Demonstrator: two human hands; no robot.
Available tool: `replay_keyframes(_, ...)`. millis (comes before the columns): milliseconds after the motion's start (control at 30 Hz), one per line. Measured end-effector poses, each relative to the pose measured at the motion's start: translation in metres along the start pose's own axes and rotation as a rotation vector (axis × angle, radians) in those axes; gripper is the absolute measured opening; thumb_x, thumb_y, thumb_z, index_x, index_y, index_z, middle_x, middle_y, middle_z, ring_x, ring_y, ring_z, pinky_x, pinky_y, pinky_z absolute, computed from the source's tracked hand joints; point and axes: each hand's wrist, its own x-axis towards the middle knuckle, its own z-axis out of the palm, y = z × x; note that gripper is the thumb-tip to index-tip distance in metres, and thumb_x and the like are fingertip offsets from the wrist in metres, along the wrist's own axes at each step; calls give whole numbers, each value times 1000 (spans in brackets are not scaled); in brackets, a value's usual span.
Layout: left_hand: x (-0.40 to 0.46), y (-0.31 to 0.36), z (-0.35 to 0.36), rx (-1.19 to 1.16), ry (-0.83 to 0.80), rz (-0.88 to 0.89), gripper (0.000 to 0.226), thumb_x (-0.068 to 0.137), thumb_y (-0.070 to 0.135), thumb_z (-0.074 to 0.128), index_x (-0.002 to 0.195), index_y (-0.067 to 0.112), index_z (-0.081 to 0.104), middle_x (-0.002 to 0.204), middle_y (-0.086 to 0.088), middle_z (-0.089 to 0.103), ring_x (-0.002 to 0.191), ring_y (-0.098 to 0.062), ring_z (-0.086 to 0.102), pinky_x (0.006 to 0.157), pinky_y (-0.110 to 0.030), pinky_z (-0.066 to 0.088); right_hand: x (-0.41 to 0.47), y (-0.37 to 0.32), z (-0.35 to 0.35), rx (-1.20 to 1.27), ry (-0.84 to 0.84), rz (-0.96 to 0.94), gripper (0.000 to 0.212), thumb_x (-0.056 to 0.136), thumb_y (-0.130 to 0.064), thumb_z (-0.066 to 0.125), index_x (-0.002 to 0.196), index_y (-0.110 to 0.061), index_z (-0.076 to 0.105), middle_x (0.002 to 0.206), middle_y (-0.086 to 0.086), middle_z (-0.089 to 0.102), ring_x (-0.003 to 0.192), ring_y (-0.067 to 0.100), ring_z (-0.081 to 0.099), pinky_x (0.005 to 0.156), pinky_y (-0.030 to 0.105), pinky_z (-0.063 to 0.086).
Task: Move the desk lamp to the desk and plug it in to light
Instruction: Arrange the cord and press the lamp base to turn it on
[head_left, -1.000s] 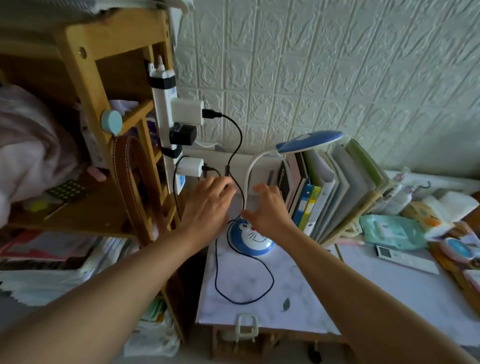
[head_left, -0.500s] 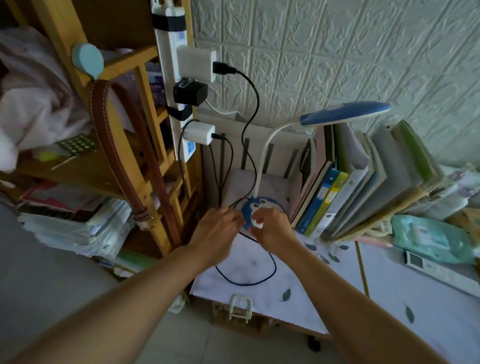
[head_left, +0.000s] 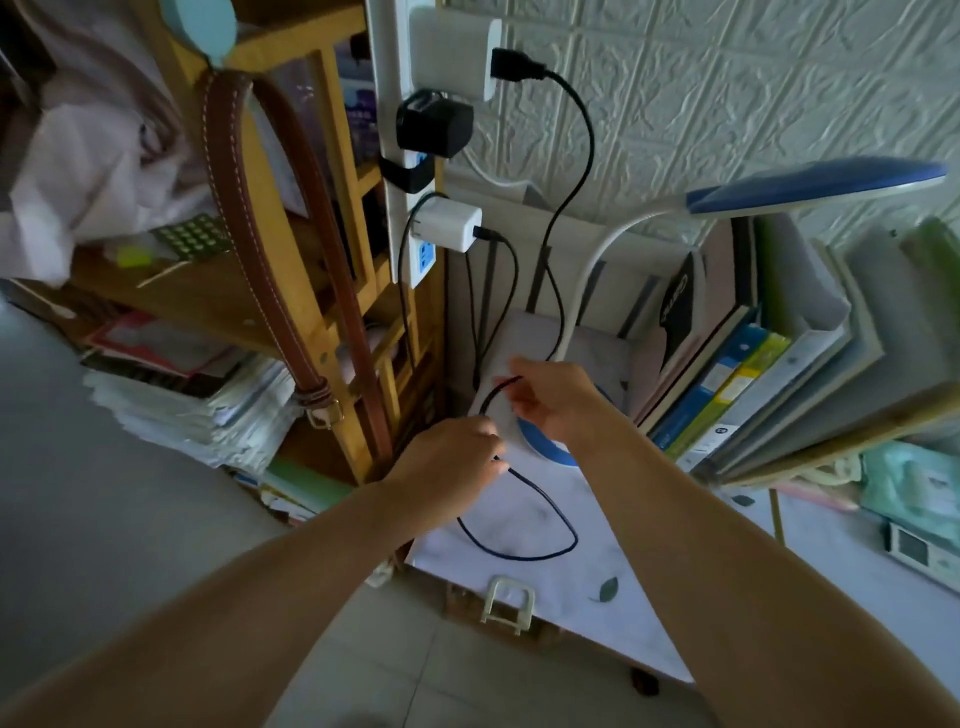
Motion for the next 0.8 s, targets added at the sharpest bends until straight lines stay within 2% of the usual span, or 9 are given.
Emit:
replay_keyframes(67, -4, -8, -8, 46, 23, -1, 34, 97, 29, 40, 113, 10, 63, 117, -4, 56, 106, -18, 54, 88, -31, 48, -2, -6, 10, 107, -19, 15, 18, 90, -4, 54, 73, 2, 55, 69, 13, 60, 32, 8, 56, 37, 17, 49)
replay_keyframes(133, -8, -15, -17, 92, 40, -8, 34, 97, 28, 41, 114, 8, 61, 116, -5, 55, 108, -19, 52, 89, -31, 49, -3, -9, 19, 178, -31, 30, 9, 91, 1, 50, 85, 5, 55, 70, 16, 58, 39, 14, 61, 41, 20, 53)
replay_keyframes(233, -16, -25, -27, 150, 81, -63, 29, 95, 28, 46, 106, 7, 62, 111, -7, 55, 104, -21, 52, 84, -30, 47, -5, -12, 33, 151, -79, 38, 10, 91, 0, 50, 97, 6, 56, 73, 17, 61, 58, 19, 63, 63, 26, 56)
replay_keyframes(300, -21, -31, -33, 216, 89, -80, 25, 94, 26, 48, 103, 8, 63, 110, -7, 54, 103, -21, 51, 81, -30, 47, -9, -14, 43, 176, -97, 39, 8, 91, 0, 50, 91, 6, 55, 74, 17, 61, 60, 20, 63, 74, 27, 51)
replay_keyframes(400, -26, -41, -40, 305, 117, -89, 19, 93, 18, 51, 103, 8, 64, 109, -7, 55, 102, -22, 52, 77, -29, 47, -12, -17, 57, 238, -133, 23, 17, 93, -1, 47, 78, 3, 54, 73, 17, 61, 60, 19, 63, 73, 26, 51)
replay_keyframes(500, -29, -47, -43, 359, 145, -84, 21, 93, 9, 48, 102, 6, 67, 110, -9, 59, 103, -24, 53, 69, -26, 37, -10, -14, 66, 328, -175, 20, 21, 94, 0, 44, 75, 2, 53, 75, 19, 61, 65, 22, 62, 74, 30, 53)
replay_keyframes(567, -31, -51, -41, 364, 134, -86, 22, 91, 6, 48, 102, 5, 66, 110, -10, 59, 104, -24, 53, 68, -26, 36, -8, -9, 67, 339, -189, 29, 21, 94, 0, 44, 76, 2, 54, 76, 19, 61, 68, 23, 62, 73, 33, 52)
replay_keyframes(700, -33, -51, -23, 313, 42, -94, 20, 90, 4, 50, 103, 5, 64, 103, -9, 57, 95, -23, 56, 64, -27, 41, 0, 9, 62, 226, -120, 31, 18, 92, 0, 48, 76, 0, 56, 75, 16, 61, 66, 21, 64, 72, 31, 52)
replay_keyframes(800, -32, -51, -8, 260, -61, -82, 21, 86, -1, 52, 103, 6, 62, 104, -9, 56, 95, -24, 56, 71, -33, 50, 9, 26, 55, 30, -63, -35, 17, 88, 3, 54, 73, -3, 59, 77, 12, 62, 65, 18, 66, 67, 28, 55)
